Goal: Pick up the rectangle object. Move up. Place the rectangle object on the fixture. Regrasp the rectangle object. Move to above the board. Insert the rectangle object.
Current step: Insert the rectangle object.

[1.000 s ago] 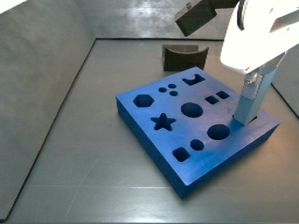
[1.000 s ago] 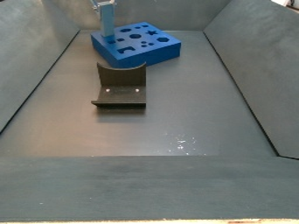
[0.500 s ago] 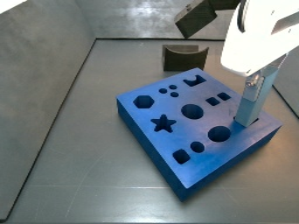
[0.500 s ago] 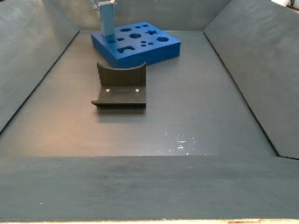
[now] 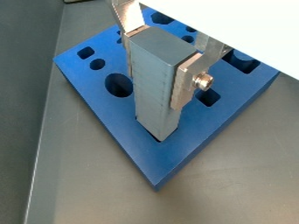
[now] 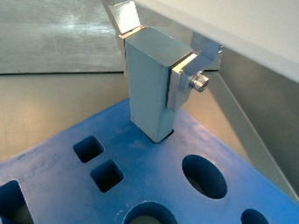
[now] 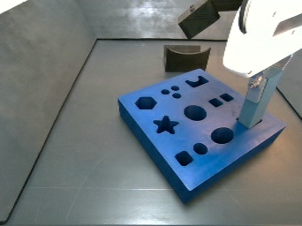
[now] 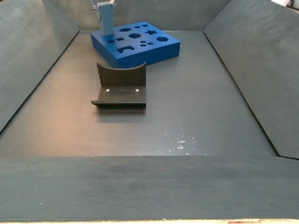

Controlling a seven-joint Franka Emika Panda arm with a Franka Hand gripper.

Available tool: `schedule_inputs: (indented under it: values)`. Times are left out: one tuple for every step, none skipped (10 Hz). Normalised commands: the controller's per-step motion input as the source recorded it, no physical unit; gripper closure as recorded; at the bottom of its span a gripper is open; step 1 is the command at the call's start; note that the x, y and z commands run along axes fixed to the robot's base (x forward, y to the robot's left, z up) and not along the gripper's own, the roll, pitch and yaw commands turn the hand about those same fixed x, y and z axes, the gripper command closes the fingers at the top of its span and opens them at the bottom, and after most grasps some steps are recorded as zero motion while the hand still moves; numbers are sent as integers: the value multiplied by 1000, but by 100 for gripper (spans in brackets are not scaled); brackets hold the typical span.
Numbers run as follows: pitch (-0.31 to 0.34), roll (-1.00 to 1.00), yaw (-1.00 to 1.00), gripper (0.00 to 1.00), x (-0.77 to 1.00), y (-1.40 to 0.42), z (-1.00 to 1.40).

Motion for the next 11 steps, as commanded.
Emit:
schedule_inputs:
  values:
    - [-169, 86, -66, 100, 34, 0, -1000]
    - [-149, 134, -74, 100, 20, 0, -1000]
    - [-137, 143, -74, 100, 17, 0, -1000]
    - [-154, 143, -74, 100, 29, 0, -1000]
    - [-163, 134, -74, 100, 29, 0, -1000]
    - [-166, 131, -94, 100, 40, 0, -1000]
    - [-180, 134, -100, 100, 54, 0, -1000]
    - [-189, 126, -100, 100, 57, 0, -1000]
    - [-203, 126, -100, 100, 77, 0, -1000]
    - [-231, 123, -91, 100, 106, 0, -974]
    - [-251, 143, -91, 100, 137, 0, -929]
